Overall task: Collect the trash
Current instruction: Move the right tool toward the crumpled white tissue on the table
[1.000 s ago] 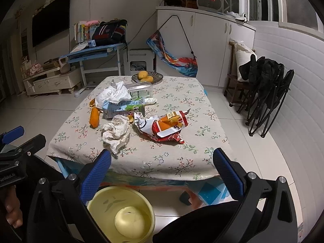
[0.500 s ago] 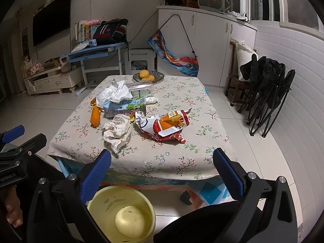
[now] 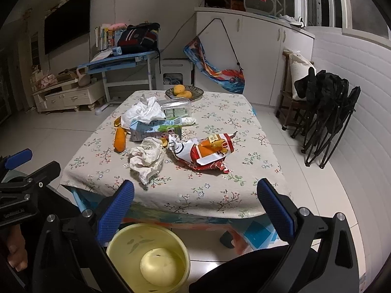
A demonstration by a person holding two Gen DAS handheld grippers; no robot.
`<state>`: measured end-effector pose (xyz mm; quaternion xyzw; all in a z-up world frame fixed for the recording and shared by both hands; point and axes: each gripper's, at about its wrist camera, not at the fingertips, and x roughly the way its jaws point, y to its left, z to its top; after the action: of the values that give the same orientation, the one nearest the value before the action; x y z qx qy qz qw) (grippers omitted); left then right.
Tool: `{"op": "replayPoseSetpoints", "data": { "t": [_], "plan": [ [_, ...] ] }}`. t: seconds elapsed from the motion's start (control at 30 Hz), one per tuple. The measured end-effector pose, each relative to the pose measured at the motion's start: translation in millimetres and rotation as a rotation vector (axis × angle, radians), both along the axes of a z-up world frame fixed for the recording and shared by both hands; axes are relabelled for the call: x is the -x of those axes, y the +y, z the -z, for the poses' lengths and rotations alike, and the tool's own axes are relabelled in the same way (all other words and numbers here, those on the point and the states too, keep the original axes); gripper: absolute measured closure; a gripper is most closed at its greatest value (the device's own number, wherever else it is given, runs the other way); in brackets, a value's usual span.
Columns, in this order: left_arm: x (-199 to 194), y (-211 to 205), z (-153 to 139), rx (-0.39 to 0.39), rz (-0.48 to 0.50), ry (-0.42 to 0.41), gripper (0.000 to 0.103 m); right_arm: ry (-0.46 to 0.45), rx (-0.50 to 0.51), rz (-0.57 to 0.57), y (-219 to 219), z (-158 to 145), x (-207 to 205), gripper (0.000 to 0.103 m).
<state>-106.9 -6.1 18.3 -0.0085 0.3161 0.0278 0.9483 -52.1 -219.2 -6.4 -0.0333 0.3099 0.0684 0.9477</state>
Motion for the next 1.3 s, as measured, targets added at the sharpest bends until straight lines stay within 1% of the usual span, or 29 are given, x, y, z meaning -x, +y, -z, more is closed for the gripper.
{"op": "replayPoseSetpoints", "data": {
  "t": [0.3, 0.53, 0.87, 1.0, 1.07, 1.2, 1.3],
  "plan": [
    [1, -1, -2, -0.012, -0.007, 0.001, 0.007, -0.016, 0.009, -0.026, 6, -2, 1, 0.007],
    [2, -3, -4, -0.024, -0.011, 0.007, 0.007, -0.018, -0.009, -0.058, 10, -2, 0, 0.007],
    [-2, -2, -4, -0.041, -0.029, 0.042, 0.007, 0.025, -0.045, -0.111, 18, 5, -9, 0.007],
    [-6, 3, -4, -0.029, -0.032, 0.06, 0.007, 0.052, -0.067, -0.136, 21, 9, -15, 0.007],
    [-10, 7, -3, -0.011, -0.037, 0.068, 0.007, 0.075, -0.081, -0.151, 22, 13, -21, 0.007],
    [-22, 24, 1, 0.052, -0.072, 0.102, 0.007, 0.108, -0.112, -0.167, 21, 18, -32, 0.007],
    [-33, 27, 5, 0.063, -0.089, 0.118, 0.007, 0.128, -0.132, -0.172, 21, 21, -39, 0.007]
  ]
}}
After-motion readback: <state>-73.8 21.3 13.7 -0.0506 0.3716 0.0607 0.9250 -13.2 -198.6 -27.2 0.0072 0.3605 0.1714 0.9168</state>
